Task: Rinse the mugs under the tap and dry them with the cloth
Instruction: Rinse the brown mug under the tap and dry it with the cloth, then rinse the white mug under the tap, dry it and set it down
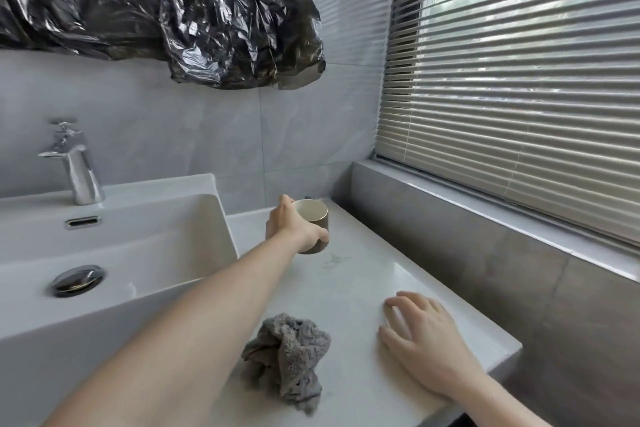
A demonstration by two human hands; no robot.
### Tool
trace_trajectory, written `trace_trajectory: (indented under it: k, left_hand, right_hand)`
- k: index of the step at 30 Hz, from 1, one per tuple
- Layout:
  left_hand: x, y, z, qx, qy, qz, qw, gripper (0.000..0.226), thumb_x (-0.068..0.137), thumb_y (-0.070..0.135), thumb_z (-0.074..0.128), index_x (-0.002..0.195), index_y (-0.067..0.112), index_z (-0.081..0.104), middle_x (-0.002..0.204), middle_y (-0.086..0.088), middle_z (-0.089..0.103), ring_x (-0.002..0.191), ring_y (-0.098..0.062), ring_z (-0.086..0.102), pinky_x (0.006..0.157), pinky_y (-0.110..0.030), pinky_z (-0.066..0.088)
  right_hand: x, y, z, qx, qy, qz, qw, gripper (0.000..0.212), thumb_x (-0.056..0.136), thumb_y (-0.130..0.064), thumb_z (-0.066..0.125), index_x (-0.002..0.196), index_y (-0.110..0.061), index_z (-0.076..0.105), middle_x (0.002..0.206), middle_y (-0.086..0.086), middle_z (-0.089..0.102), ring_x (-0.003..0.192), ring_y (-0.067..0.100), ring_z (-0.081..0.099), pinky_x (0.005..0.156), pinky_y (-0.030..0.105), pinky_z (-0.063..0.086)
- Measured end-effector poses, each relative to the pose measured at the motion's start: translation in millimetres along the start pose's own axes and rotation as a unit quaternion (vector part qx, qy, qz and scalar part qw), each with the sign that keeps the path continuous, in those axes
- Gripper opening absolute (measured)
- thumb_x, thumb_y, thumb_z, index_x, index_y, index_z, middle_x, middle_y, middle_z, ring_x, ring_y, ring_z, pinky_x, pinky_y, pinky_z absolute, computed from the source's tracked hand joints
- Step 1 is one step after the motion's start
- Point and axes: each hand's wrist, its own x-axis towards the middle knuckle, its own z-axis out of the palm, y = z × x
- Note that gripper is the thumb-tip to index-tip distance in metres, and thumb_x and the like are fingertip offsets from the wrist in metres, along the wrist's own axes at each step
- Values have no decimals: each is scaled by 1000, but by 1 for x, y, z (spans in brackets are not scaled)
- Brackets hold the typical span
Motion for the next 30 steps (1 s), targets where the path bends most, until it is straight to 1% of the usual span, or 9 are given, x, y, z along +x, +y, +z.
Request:
trace_trajectory:
  k: [6,11,14,17,20,22,25,27,30]
  left_hand:
    - [15,-15,28,22,-8,-20,1000,96,47,40,95,123,18,40,124,-2,57,114,-29,60,74,-32,43]
    - [10,-24,38,13,-12,-36,999,89,48,37,92,109,20,30,123,-3,58,108,-30,61,73,-31,43]
    - [4,-20,32,43,-46,-32,998,99,53,39,94,126,13,33,135,-6,53,124,-31,58,84,-33,47]
    - [-14,-11,12,73,-59,4,996,111,64,44,91,145,9,24,146,-8,42,135,-31,49,102,-37,45]
    - [-49,0,-30,97,-61,114,987,97,75,45,80,151,15,28,152,-4,39,138,-28,45,108,-40,45]
    - [-83,-2,-67,90,-67,183,977,83,78,46,75,148,23,37,150,4,41,136,-21,46,107,-37,45]
    - [-140,-30,-129,71,-52,260,962,63,78,45,74,135,33,50,138,16,47,128,-10,51,99,-28,44]
    - [-177,-63,-169,49,-49,273,959,52,76,46,73,124,40,55,131,25,49,121,0,53,99,-24,46]
    - [-225,-121,-227,44,-29,252,966,43,77,49,73,117,43,56,128,32,49,121,11,49,98,-17,44]
  right_hand:
    - [1,0,2,-17,-7,5,1000,50,92,-64,42,138,-48,48,146,-29,39,141,8,32,118,26,22]
    - [0,-2,0,-29,-17,5,999,53,91,-65,40,141,-48,47,150,-29,39,142,7,31,121,28,20]
    - [0,-3,-2,-39,-26,7,999,54,92,-66,39,143,-48,46,154,-27,37,145,7,29,124,31,19]
    - [-2,-6,-3,-45,-40,-1,998,58,94,-66,34,147,-46,43,158,-26,34,148,4,25,124,32,17]
    - [1,-7,-6,-52,-53,3,997,55,100,-59,39,152,-43,41,163,-20,33,151,10,27,126,35,18]
    - [4,-17,-11,-30,-58,11,998,47,102,-49,48,149,-41,49,162,-14,39,148,15,37,123,34,26]
    - [3,-65,-14,82,-45,-28,995,32,99,-28,63,126,-44,62,145,-15,53,124,10,56,101,32,45]
    - [-2,-110,-12,134,-26,-77,988,31,97,-24,65,111,-51,62,132,-25,56,117,3,57,88,26,46]
    - [-17,-185,-6,193,-50,-148,969,27,96,-25,68,107,-50,66,123,-29,59,114,-7,58,82,13,46]
